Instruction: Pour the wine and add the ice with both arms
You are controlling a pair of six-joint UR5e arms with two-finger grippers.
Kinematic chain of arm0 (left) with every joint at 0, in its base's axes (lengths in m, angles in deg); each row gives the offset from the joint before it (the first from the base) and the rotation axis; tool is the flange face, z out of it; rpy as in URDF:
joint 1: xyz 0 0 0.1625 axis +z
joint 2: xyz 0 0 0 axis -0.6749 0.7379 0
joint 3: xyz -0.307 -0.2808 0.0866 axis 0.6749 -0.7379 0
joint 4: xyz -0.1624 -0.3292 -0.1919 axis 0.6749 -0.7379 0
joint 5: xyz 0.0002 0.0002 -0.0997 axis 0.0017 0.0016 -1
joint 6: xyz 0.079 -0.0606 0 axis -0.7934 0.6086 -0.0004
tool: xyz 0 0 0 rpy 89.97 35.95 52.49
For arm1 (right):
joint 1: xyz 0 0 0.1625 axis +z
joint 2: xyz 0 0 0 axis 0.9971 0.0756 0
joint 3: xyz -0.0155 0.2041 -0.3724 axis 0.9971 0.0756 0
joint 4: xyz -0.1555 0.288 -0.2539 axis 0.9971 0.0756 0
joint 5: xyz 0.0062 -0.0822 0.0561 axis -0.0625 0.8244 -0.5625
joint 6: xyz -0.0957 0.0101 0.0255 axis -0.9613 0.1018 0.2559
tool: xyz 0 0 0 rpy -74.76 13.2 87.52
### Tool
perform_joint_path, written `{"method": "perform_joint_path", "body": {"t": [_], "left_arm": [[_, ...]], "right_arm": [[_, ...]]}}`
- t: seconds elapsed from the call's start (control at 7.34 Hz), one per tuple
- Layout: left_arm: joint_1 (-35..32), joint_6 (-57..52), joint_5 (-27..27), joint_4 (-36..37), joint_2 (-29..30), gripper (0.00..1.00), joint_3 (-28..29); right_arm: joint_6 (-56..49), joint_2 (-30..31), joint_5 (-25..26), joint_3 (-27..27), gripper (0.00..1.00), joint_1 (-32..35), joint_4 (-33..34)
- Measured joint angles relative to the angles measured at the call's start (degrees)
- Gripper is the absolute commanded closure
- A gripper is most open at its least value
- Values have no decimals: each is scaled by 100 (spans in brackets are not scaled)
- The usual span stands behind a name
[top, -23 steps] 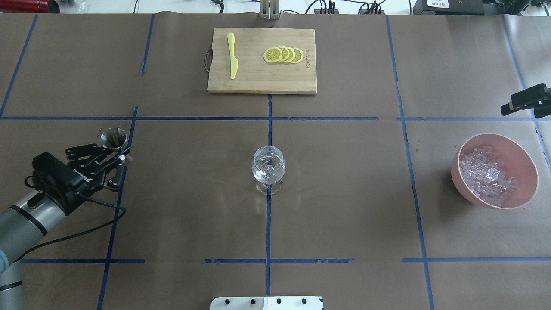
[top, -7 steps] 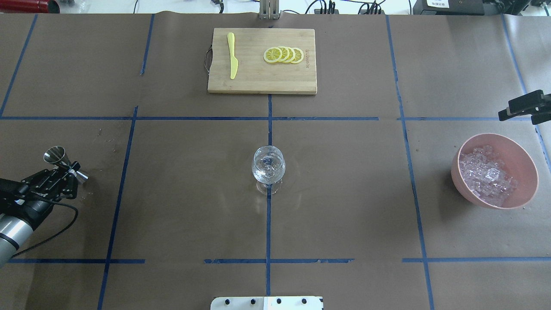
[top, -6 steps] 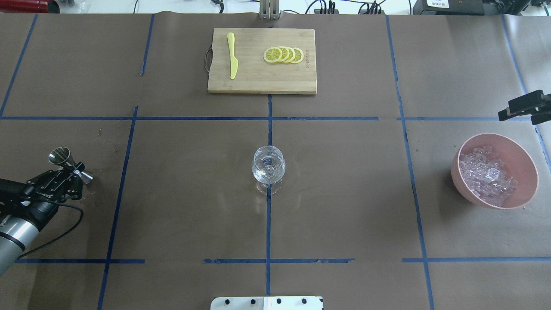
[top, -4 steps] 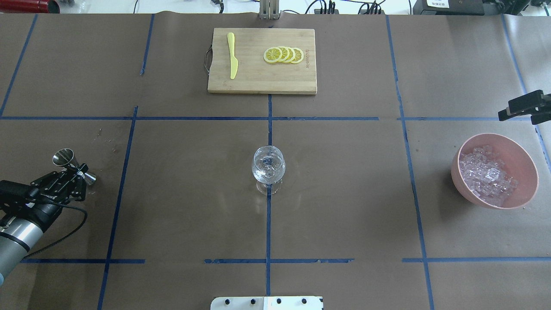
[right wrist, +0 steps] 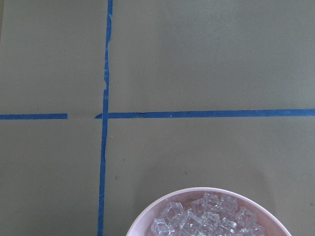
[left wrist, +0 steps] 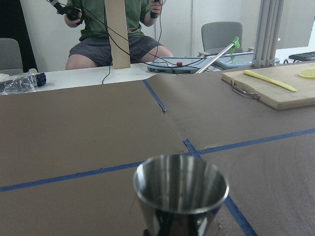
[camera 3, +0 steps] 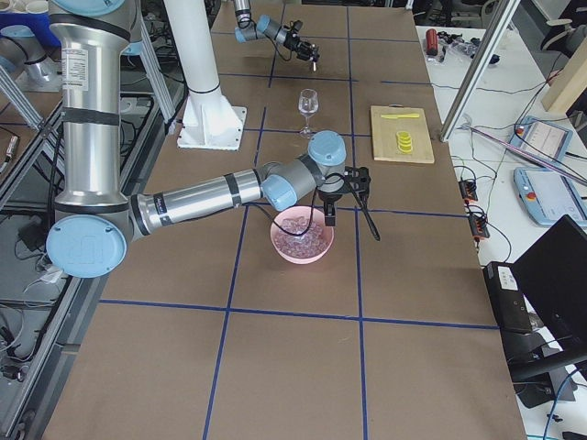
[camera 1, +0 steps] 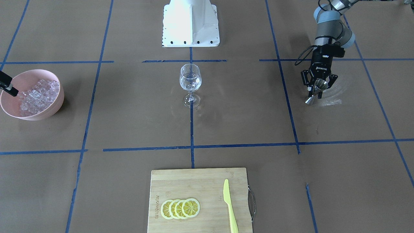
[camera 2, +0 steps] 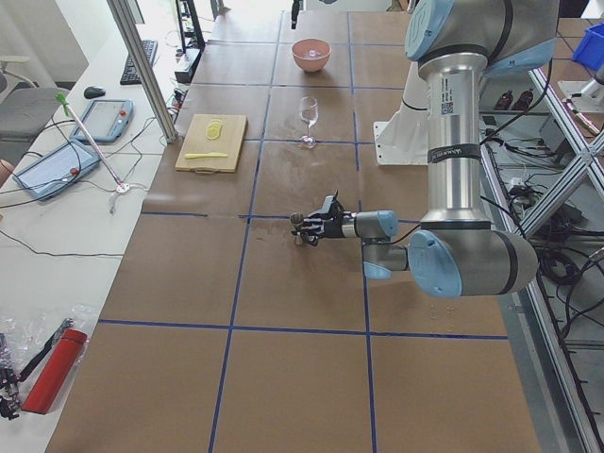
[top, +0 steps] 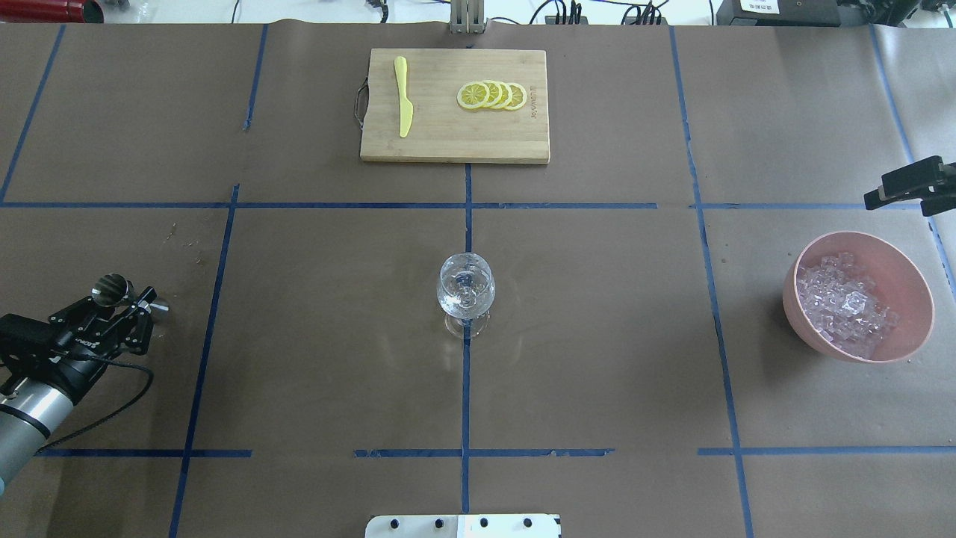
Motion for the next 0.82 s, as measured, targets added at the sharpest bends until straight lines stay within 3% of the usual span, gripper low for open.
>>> {"method": "perform_joint_path", "body": {"t": [0.27, 0.54, 0.82], "left_arm": [[3, -29, -15, -4, -13, 14, -4], [15, -63, -239, -2, -157, 8, -23], [15, -82, -874, 31, -514, 8, -260]], "right_arm": [[0, 0, 0, -3, 0, 0, 0], [0, 0, 0, -5, 0, 1, 0], [0, 9, -6, -10, 0, 7, 0]]}}
